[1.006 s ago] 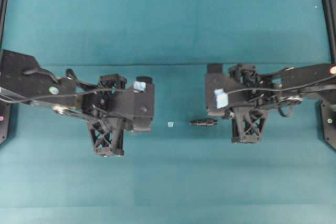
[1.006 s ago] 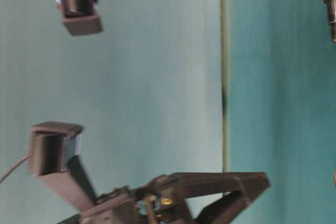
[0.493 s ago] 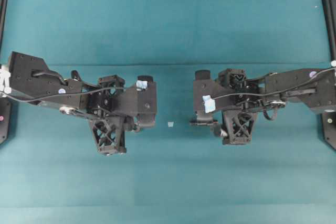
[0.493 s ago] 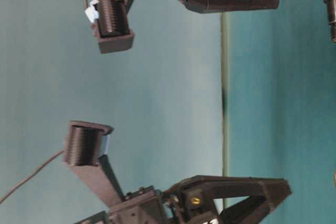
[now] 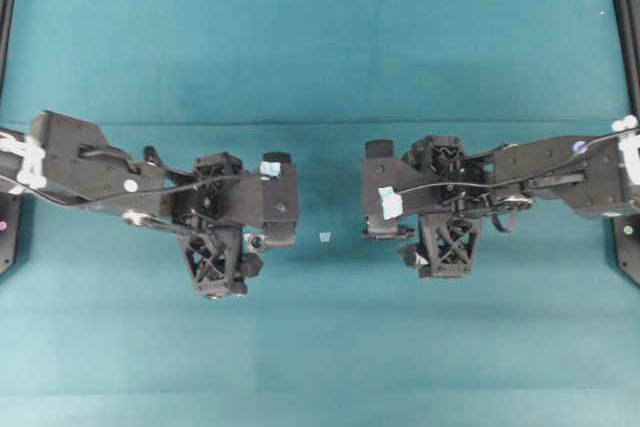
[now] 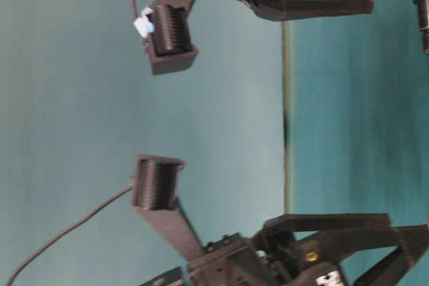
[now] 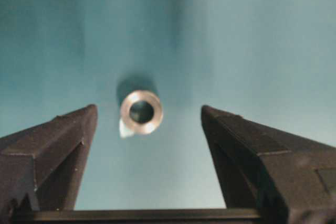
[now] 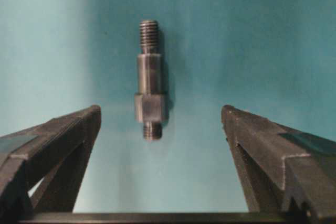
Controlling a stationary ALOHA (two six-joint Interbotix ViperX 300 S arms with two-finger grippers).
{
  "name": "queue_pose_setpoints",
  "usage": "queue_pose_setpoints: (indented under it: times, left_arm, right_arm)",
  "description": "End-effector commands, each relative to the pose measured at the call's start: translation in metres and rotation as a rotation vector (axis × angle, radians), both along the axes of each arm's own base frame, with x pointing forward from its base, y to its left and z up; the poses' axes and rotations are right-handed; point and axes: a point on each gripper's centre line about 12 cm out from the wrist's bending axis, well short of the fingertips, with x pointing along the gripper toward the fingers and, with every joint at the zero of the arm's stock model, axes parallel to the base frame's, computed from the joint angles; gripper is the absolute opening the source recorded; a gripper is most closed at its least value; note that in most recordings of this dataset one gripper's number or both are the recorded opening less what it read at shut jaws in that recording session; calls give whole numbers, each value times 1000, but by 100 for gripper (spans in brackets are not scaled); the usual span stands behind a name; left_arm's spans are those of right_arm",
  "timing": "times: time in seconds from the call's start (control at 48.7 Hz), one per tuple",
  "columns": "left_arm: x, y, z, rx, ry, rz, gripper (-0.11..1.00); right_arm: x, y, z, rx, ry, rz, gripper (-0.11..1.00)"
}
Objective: Insert the washer onto the shaft with both hands.
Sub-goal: 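Lower both open grippers around the washer and the shaft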
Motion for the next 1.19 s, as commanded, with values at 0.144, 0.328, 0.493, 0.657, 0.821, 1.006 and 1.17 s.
queue_pose_setpoints:
  times: [0.144,0.328,0.493,0.657,0.821,1.006,1.17]
  left_arm:
    - [3,-1,-13,0,20,0,86]
    - [3,0,-22,0,40,4,85]
    - [2,2,-24,0,46,7,85]
    - [2,3,-27,1,54,12,85]
    - [2,3,-27,1,54,10,85]
    - [2,3,-27,1,54,12,85]
    - [3,3,-27,0,52,12,85]
  right_arm:
    - [6,3,-5,0,-8,7,89]
    - [6,4,-12,-1,3,12,89]
    - [7,4,-14,-1,2,13,89]
    - [7,4,-19,-2,8,14,89]
    - [8,4,-22,-3,12,15,89]
    - [9,3,-25,-3,12,15,87]
    - [7,-1,-25,-1,17,-1,86]
